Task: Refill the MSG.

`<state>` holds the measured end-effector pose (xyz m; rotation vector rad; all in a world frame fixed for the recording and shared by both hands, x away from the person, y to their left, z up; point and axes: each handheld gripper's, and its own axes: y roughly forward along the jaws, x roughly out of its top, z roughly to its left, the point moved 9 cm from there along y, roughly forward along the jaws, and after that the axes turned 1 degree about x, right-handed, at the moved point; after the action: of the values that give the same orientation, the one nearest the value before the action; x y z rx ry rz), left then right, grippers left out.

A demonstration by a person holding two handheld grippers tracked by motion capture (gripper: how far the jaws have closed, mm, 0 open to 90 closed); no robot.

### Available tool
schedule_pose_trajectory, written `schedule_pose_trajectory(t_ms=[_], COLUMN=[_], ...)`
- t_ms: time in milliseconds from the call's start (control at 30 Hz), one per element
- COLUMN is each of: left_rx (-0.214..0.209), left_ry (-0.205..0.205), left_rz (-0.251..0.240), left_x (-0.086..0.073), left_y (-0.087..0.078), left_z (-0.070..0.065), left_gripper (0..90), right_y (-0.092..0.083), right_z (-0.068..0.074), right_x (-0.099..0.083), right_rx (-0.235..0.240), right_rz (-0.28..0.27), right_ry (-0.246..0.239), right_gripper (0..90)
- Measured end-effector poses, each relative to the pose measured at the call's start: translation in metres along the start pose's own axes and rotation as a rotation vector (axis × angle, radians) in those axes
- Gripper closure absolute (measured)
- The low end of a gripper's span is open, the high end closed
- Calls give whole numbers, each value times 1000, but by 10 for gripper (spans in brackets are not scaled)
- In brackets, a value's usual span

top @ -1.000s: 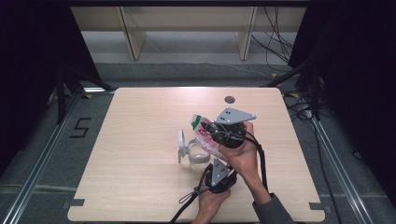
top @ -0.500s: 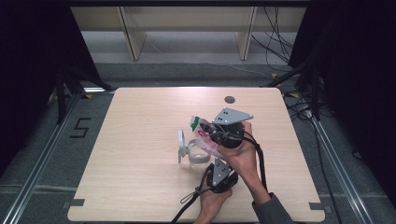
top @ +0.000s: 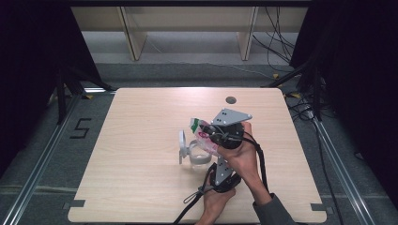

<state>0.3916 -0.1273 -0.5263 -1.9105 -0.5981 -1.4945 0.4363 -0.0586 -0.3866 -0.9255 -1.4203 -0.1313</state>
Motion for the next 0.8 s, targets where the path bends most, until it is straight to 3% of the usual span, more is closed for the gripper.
schedule_pose_trajectory(t_ms=[267,400,433,600,700,800], left_rx=[-2,-14,-14,-7,-6,-5], left_ry=[-2,-6,-7,-8,-12,-15], left_rz=[-12,-8,-11,-17,-22,-19], left_x=[2,2,3,3,4,4], left_y=[1,1,2,2,2,2], left_z=[0,-2,-2,-2,-1,-2], left_gripper=[793,793,793,793,794,794], right_y=[1,1,0,1,1,1], right_z=[0,-2,-1,1,1,2], right_x=[1,2,1,1,2,1], right_rx=[15,1,-4,5,5,13], right_rz=[1,-7,-3,10,9,26], right_ry=[-17,-26,-1,-3,-34,-14], right_gripper=[900,900,900,900,900,900])
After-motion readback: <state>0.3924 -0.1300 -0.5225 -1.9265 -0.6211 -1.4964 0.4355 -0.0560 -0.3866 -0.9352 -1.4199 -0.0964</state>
